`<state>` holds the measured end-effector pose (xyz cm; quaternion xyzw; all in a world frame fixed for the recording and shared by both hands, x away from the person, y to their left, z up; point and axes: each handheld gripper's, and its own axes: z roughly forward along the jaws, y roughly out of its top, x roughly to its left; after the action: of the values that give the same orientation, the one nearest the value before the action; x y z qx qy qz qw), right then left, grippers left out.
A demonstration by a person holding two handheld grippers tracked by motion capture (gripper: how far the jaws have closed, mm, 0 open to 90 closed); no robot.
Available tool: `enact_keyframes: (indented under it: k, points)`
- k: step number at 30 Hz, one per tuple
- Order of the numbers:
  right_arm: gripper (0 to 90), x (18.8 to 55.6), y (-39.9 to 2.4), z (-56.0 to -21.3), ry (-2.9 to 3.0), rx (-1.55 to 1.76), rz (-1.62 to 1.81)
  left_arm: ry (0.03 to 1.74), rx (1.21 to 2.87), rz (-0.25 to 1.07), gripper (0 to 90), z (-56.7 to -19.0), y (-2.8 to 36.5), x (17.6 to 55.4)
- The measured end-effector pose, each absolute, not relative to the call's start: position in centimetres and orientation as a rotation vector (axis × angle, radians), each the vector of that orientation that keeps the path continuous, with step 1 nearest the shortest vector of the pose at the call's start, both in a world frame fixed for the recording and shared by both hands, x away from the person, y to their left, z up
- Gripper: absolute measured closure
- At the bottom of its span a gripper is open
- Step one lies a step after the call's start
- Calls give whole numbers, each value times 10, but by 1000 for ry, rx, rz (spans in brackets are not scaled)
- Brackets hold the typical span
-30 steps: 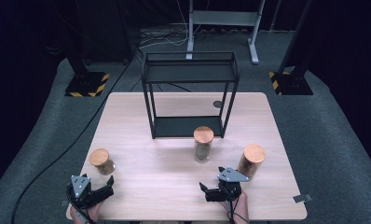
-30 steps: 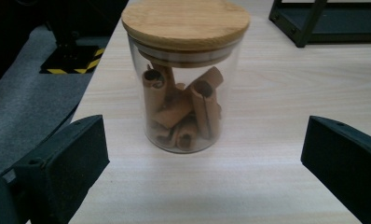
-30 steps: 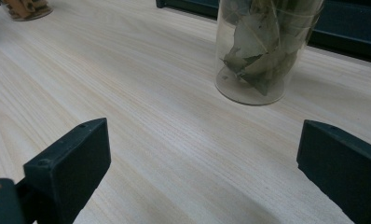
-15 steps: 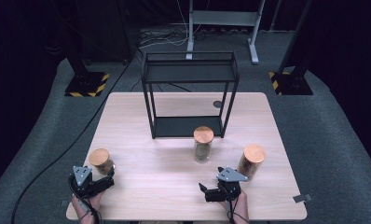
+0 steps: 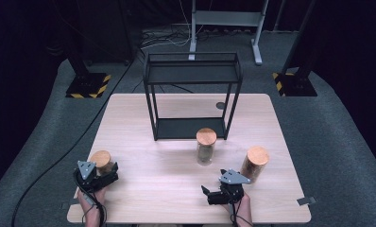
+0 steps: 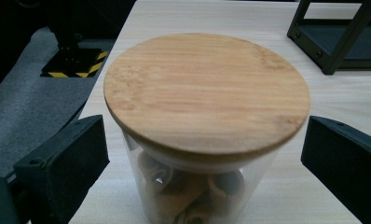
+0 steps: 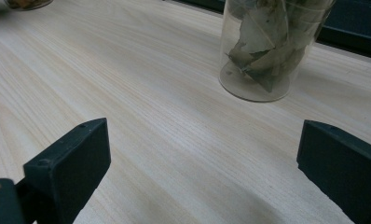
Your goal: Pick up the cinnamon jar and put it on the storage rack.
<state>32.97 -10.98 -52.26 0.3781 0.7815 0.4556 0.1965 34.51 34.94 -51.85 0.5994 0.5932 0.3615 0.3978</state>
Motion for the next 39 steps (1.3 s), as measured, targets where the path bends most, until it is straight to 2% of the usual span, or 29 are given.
enact_keyframes:
  k: [25, 29, 30, 35, 39]
  points:
    - [19, 330, -108, -523, 2204, 1053, 1249, 1482, 1529, 940, 9, -518, 349, 355]
    - [19, 330, -108, -523, 2204, 1054, 1249, 1488, 1533, 944, 57, -518, 347, 357]
    - [19, 330, -108, -523, 2204, 1055, 1249, 1490, 1535, 943, 93, -518, 347, 357]
    - [21, 330, -108, -523, 2201, 1057, 1251, 1498, 1531, 949, 129, -518, 347, 357]
    - [24, 330, -108, -523, 2199, 1059, 1251, 1495, 1527, 953, 192, -519, 347, 355]
